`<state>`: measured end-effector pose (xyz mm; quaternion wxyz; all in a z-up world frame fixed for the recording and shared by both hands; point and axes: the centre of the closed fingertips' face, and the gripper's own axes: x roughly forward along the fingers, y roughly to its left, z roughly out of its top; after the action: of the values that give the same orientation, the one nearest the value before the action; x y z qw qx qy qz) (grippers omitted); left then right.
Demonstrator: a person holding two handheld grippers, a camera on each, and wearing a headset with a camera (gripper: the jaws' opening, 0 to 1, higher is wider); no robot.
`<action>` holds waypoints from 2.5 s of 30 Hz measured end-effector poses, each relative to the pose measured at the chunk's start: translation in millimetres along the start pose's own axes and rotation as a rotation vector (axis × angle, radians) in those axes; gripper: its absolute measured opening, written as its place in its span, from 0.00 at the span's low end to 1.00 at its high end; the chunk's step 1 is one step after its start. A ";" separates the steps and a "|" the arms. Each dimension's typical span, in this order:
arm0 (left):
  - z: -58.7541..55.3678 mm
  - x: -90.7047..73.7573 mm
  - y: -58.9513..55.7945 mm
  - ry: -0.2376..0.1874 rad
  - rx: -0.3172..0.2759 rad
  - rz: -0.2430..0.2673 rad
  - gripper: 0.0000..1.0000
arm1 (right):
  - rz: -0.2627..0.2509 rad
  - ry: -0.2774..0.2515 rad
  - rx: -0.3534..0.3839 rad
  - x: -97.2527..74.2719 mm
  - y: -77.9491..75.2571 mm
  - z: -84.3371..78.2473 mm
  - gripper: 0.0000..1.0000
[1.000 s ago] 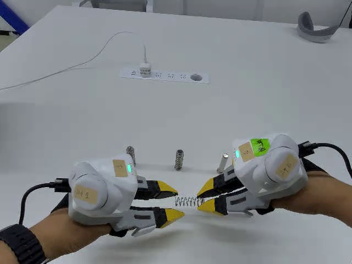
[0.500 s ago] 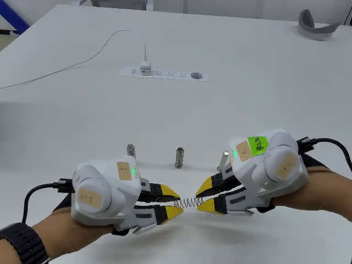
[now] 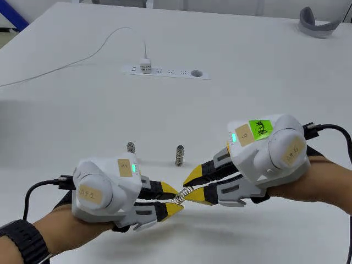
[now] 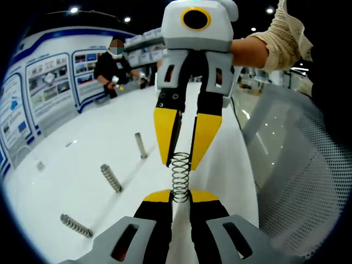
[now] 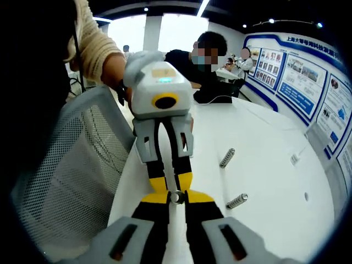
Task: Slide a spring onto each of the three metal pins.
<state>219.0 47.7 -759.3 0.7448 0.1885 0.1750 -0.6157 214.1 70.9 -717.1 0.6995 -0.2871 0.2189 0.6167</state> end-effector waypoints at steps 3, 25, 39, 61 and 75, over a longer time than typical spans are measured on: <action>2.5 1.1 -1.4 -0.003 0.005 -0.002 0.11 | 0.002 -0.012 -0.004 2.0 0.8 4.6 0.12; 5.2 1.2 -0.7 -0.023 -0.008 0.004 0.10 | -0.021 -0.052 0.067 1.7 0.1 2.7 0.13; 8.6 0.9 1.2 -0.036 -0.002 0.013 0.11 | -0.027 -0.073 0.086 1.1 -2.3 4.8 0.12; 3.8 -10.9 7.9 -0.050 -0.059 0.044 0.30 | -0.085 -0.078 0.112 -12.2 -17.3 0.9 0.12; -4.7 -23.7 19.6 -0.055 -0.107 0.093 0.38 | -0.145 -0.082 0.140 -29.3 -33.8 -5.9 0.12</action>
<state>233.9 73.6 -750.4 0.7862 0.1396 0.1783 -0.5750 243.5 42.8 -697.7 0.7689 -0.2271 0.2112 0.5591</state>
